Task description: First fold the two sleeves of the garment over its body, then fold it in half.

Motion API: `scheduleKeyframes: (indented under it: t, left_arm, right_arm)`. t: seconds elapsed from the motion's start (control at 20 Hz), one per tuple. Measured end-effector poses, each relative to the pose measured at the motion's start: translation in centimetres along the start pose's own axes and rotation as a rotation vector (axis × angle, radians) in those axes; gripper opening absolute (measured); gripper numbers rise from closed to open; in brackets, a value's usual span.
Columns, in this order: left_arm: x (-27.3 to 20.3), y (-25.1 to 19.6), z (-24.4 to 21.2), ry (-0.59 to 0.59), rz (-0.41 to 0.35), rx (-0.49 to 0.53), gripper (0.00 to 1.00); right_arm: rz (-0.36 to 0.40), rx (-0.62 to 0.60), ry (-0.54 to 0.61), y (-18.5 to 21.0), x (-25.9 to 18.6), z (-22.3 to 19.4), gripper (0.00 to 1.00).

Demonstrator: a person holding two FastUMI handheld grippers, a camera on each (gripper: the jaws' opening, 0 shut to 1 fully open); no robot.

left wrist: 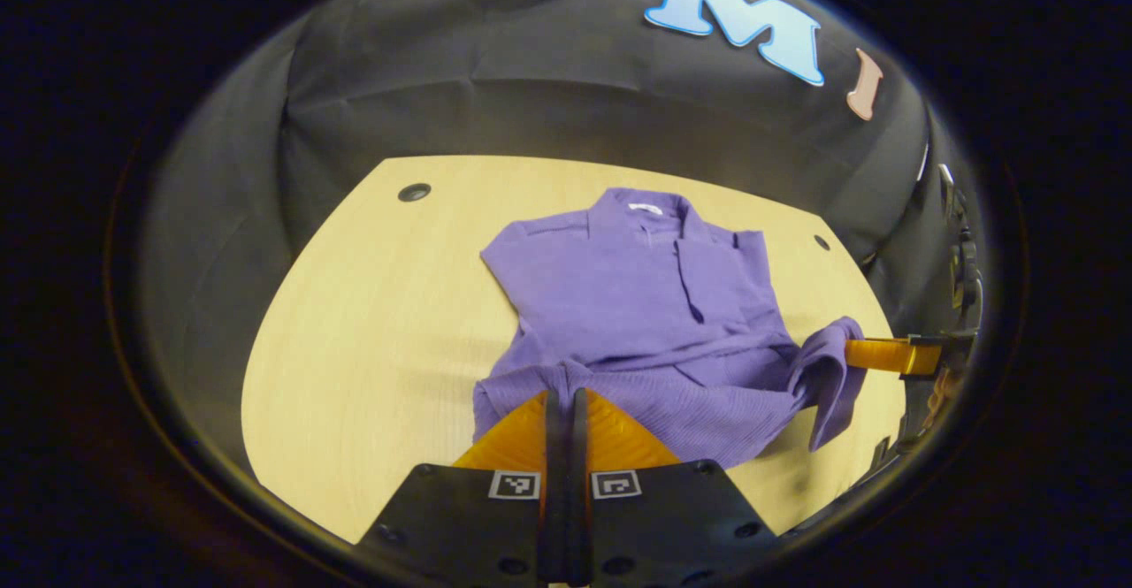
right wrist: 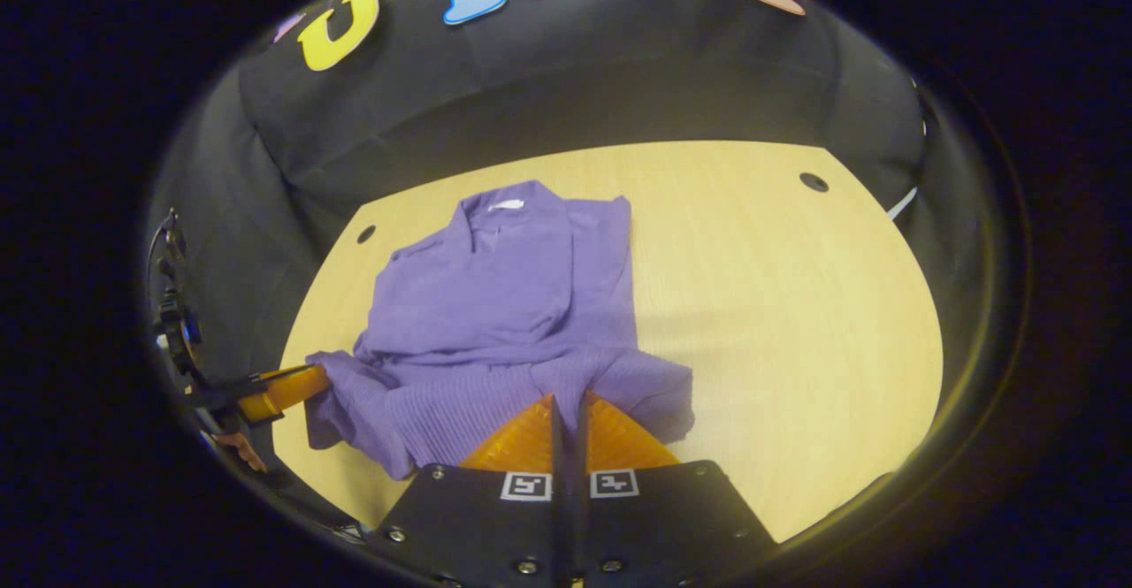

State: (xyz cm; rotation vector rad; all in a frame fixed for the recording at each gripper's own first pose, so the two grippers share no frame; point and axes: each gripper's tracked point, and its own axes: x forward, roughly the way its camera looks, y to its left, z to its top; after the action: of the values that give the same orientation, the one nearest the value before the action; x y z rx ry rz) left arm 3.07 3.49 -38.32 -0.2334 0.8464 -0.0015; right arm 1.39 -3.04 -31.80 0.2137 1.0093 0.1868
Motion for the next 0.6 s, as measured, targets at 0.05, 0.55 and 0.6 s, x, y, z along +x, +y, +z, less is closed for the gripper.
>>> scheduleKeyframes:
  t: [0.05, 0.55, 0.6]
  left_arm:
    - [0.6, 0.2, 1.4, -0.012, 0.001, -0.009, 0.07]
    - [8.6, 0.4, 14.0, -0.120, -0.008, -0.007, 0.07]
    - [9.5, 0.4, 14.8, -0.124, -0.008, -0.012, 0.07]
  right_arm:
    - [0.000, 0.002, -0.011, 0.0, 0.8, 1.2, 0.02]
    - [-0.001, 0.011, -0.122, -0.4, 7.7, 13.5, 0.01]
    - [-0.001, 0.015, -0.131, -0.4, 8.4, 14.4, 0.01]
